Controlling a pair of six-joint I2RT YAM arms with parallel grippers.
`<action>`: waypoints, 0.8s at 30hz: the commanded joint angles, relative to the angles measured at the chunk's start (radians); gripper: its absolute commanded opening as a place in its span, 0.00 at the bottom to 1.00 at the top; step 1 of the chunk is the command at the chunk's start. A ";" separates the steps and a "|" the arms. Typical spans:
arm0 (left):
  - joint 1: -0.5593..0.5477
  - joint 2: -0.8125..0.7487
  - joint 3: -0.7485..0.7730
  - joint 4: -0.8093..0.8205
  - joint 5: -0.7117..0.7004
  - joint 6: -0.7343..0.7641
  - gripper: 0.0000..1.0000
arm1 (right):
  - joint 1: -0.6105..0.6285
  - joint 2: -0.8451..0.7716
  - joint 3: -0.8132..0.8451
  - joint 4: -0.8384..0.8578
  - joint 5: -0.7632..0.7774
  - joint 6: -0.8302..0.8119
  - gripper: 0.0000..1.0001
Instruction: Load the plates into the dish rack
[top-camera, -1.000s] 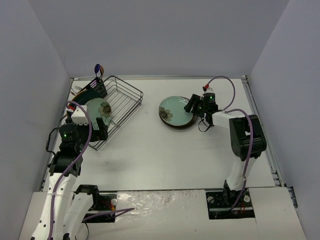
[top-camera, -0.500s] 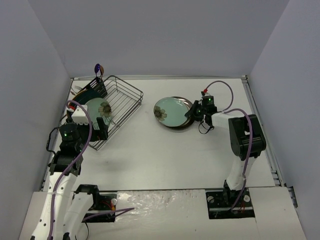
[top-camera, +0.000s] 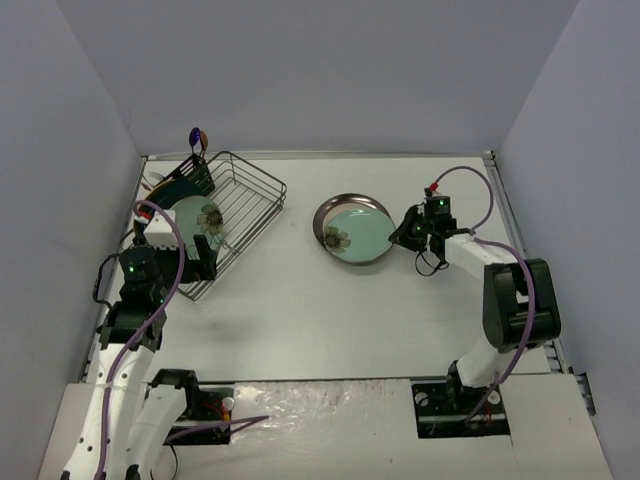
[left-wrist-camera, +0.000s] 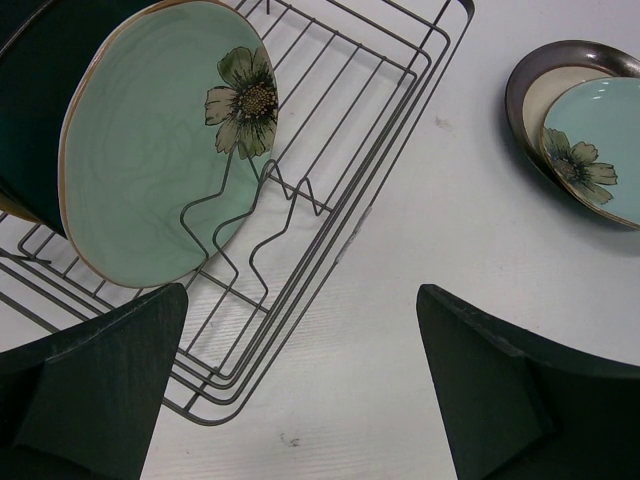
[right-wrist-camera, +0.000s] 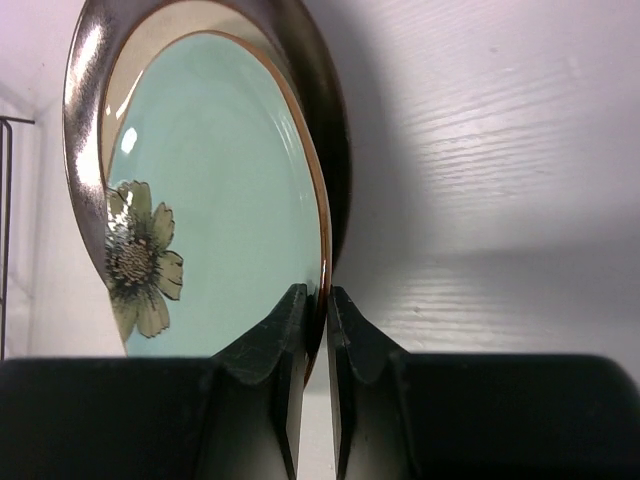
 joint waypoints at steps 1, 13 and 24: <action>-0.003 0.005 0.027 0.053 0.010 -0.005 0.97 | -0.045 -0.111 -0.014 -0.038 0.007 -0.013 0.00; -0.037 0.067 0.059 0.078 0.089 -0.236 0.97 | -0.081 -0.141 -0.082 0.035 -0.074 0.022 0.00; -0.379 0.282 0.103 0.235 -0.085 -0.664 0.97 | -0.087 -0.146 -0.200 0.181 -0.207 0.087 0.00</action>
